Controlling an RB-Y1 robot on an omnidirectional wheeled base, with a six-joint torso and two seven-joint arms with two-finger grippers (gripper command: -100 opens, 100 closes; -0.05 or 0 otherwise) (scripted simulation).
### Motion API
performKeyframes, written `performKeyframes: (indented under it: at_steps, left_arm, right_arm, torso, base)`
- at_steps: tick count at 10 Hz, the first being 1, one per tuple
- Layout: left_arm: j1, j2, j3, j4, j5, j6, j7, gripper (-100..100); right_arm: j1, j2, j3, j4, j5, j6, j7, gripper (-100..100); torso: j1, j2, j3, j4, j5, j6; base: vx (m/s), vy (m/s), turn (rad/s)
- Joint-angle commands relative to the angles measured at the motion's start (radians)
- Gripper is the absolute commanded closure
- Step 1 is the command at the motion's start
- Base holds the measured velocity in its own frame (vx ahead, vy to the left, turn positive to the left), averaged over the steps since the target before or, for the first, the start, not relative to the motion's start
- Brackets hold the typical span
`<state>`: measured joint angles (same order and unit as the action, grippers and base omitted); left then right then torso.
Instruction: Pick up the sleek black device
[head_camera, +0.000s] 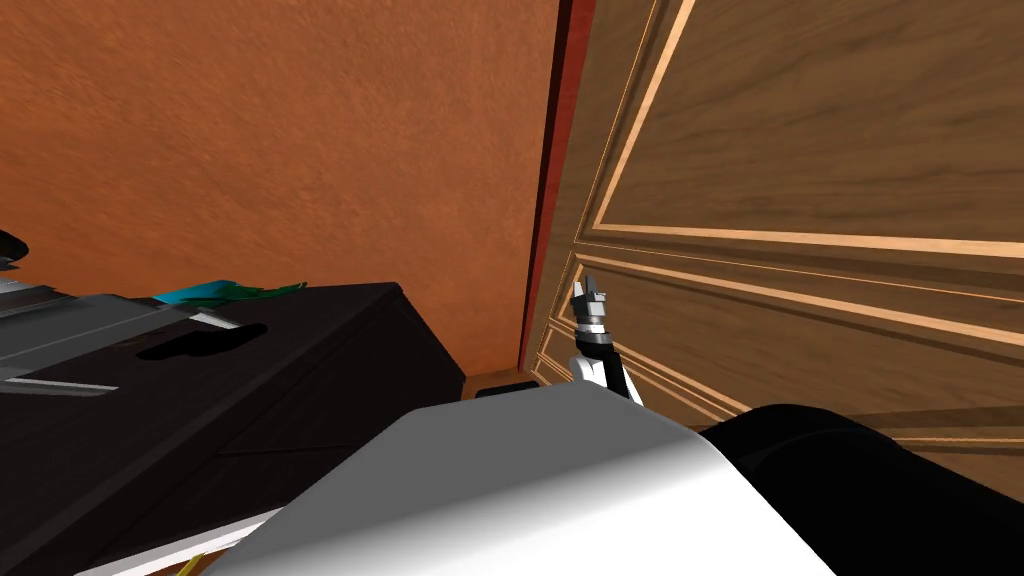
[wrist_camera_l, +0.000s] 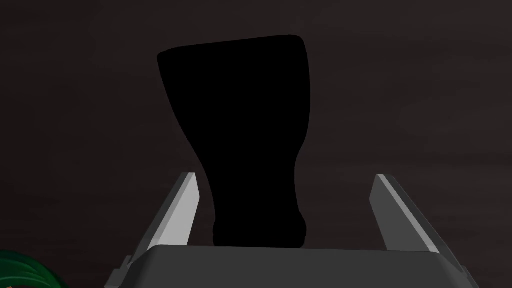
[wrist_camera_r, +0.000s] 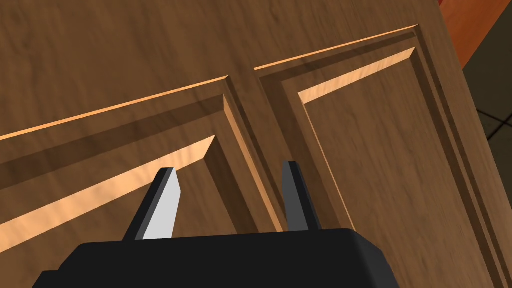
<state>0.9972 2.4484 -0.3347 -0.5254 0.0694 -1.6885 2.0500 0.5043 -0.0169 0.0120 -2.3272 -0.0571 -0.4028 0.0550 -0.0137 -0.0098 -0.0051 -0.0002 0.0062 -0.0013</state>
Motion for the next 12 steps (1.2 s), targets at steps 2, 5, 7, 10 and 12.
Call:
performKeyframes:
  at_steps: [2, 5, 7, 10, 12]
  left_arm:
    - [-0.019, -0.002, -0.011, -0.023, -0.007, 0.014, -0.003, -100]
    - [-0.023, -0.001, -0.012, -0.026, -0.007, 0.018, -0.003, 100]
    - [-0.022, -0.001, -0.012, -0.026, -0.007, 0.018, -0.003, 100]
    - [-0.050, 0.048, -0.021, -0.032, -0.002, -0.010, 0.037, 100]
    - [-0.062, 0.087, -0.023, -0.021, 0.005, -0.037, 0.066, 100]
  right_arm:
    - [0.000, 0.000, 0.000, 0.000, 0.000, 0.000, 0.000, 0]
    - [0.000, 0.000, 0.000, 0.000, 0.000, 0.000, 0.000, 0]
    - [0.000, 0.000, 0.000, 0.000, 0.000, 0.000, 0.000, 0]
    - [0.000, 0.000, 0.000, 0.000, 0.000, 0.000, 0.000, 0]
    - [0.000, 0.000, 0.000, 0.000, 0.000, 0.000, 0.000, 0]
  torso:
    - [0.000, 0.001, 0.000, -0.001, 0.002, 0.000]
    - [0.002, 0.003, 0.001, 0.000, 0.004, -0.001]
    - [0.002, 0.002, 0.001, 0.000, 0.004, -0.001]
    - [0.001, 0.003, 0.001, 0.000, 0.003, 0.000]
    - [0.002, 0.003, 0.001, 0.000, 0.003, -0.001]
  base:
    - [0.003, -0.001, 0.002]
    - [0.001, 0.000, -0.004]
    - [0.000, 0.000, 0.000]
    - [-0.014, 0.009, 0.028]
    - [-0.022, 0.025, 0.021]
